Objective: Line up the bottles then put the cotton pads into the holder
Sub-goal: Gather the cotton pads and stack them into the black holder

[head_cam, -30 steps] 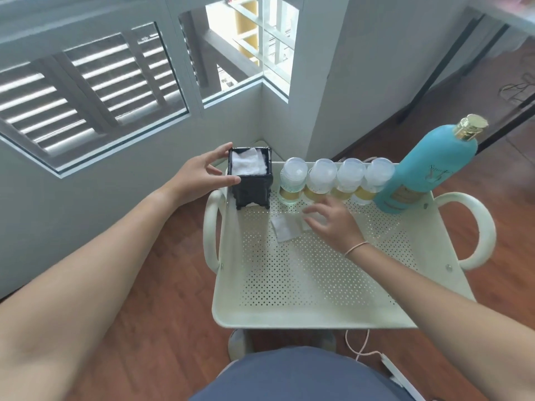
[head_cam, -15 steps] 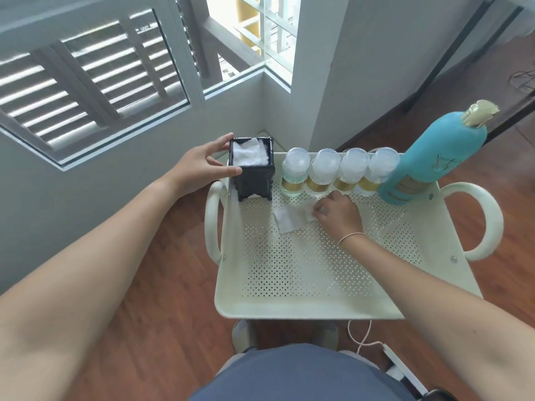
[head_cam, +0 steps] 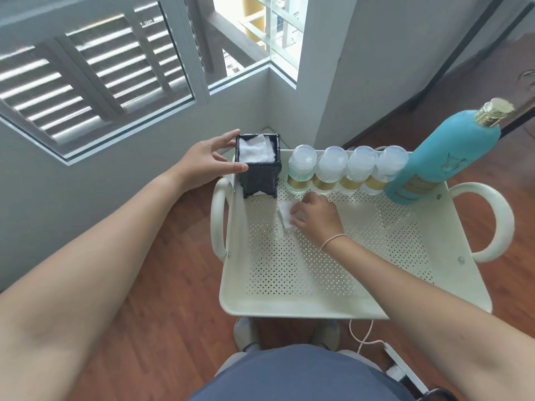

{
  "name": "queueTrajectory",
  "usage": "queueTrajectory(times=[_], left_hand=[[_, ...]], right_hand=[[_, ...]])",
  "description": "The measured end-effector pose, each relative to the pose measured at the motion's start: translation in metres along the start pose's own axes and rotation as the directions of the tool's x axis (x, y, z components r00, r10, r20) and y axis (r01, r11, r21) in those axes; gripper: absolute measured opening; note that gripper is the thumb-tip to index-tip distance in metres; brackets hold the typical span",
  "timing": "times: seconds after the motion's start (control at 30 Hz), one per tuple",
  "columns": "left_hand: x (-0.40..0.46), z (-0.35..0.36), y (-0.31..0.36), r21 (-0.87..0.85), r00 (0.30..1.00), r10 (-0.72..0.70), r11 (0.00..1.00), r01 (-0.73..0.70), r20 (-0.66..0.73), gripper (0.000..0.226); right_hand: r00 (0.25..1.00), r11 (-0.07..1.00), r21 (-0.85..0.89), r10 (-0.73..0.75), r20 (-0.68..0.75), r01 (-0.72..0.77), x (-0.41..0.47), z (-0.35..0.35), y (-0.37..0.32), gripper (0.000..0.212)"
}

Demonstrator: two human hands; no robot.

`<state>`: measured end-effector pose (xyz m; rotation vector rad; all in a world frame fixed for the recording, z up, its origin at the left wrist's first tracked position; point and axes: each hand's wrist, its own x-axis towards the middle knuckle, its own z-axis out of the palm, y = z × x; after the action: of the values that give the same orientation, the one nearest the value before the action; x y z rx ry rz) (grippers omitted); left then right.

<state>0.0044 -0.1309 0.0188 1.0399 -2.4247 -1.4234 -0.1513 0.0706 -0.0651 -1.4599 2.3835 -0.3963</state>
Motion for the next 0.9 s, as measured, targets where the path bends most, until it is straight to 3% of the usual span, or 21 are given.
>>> queueTrajectory(times=[0.4, 0.57, 0.73, 0.8, 0.9], left_hand=[[0.001, 0.000, -0.003, 0.007, 1.000, 0.009, 1.000, -0.009, 0.003, 0.071], [0.002, 0.001, -0.005, 0.010, 1.000, 0.011, 1.000, -0.011, 0.001, 0.071], [0.003, 0.000, -0.006, 0.010, 1.000, 0.019, 1.000, -0.019, 0.003, 0.071], [0.002, 0.000, -0.005, 0.009, 1.000, 0.019, 1.000, -0.019, 0.001, 0.071], [0.002, 0.001, -0.005, 0.007, 1.000, 0.022, 1.000, -0.022, -0.005, 0.070]], right_hand=[[0.998, 0.999, -0.028, -0.036, -0.054, 0.034, 0.000, 0.013, 0.002, 0.016], [0.988, 0.986, 0.157, -0.027, -0.153, 0.051, -0.010, -0.010, -0.011, 0.014], [0.925, 0.920, 0.345, -0.046, -0.377, 0.186, -0.004, -0.067, -0.049, 0.011], [0.897, 0.901, 0.371, -0.044, -0.441, 0.226, 0.009, -0.086, -0.067, 0.011], [0.905, 0.915, 0.336, -0.066, -0.420, 0.223, 0.035, -0.095, -0.087, 0.011]])
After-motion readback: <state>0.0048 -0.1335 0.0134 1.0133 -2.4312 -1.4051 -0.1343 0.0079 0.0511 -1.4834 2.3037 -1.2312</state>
